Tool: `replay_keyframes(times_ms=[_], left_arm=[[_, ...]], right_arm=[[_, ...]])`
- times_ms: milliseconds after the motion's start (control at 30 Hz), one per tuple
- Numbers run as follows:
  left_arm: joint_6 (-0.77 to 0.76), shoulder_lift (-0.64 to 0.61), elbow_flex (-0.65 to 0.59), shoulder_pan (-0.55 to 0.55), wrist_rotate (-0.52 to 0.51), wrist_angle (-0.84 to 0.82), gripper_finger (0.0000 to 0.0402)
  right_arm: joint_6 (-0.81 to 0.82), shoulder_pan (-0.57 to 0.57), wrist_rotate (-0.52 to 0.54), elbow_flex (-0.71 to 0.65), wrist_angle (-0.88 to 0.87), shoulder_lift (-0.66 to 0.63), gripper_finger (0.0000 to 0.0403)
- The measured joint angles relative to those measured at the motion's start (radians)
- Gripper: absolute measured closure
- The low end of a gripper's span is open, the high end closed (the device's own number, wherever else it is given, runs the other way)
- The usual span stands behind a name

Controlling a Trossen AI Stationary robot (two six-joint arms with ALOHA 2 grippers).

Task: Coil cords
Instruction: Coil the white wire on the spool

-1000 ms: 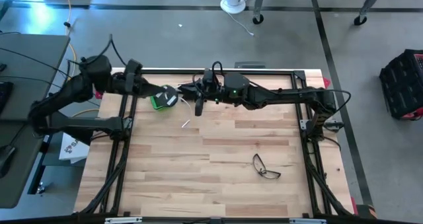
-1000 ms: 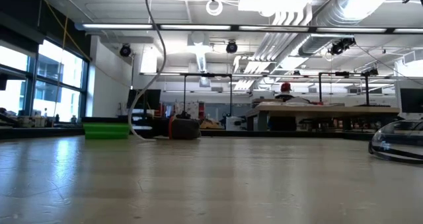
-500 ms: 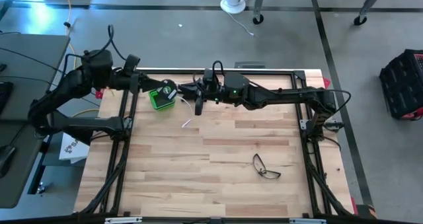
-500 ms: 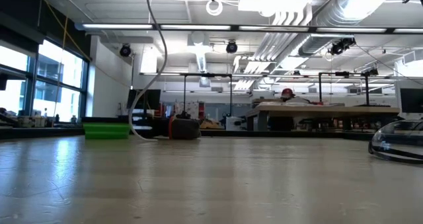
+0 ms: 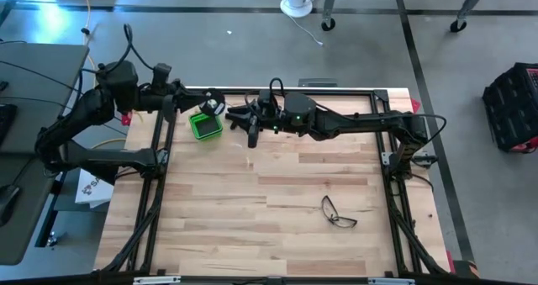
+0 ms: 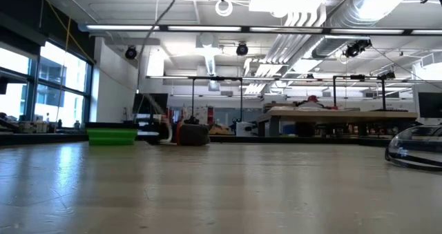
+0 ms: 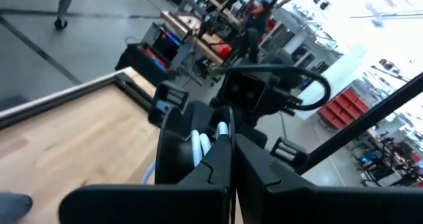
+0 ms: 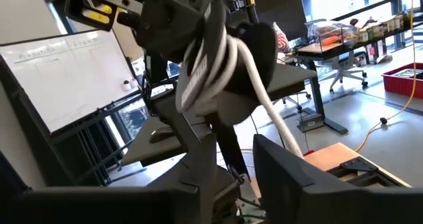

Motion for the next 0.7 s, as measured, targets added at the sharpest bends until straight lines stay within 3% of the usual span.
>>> replay_keyframes(times_ms=[267, 500, 700], left_arm=[[0.102, -0.001, 0.000, 0.000, 0.004, 0.005, 0.0401], [0.196, -0.005, 0.000, 0.000, -0.009, 0.005, 0.0401], [0.233, -0.024, 0.025, 0.000, -0.072, -0.004, 0.0401]], right_arm=[[-0.001, 0.000, -0.004, 0.000, 0.002, 0.000, 0.0305], [0.044, 0.012, -0.079, 0.000, 0.002, -0.004, 0.0303], [-0.066, 0.047, -0.082, 0.000, -0.039, -0.054, 0.0274]])
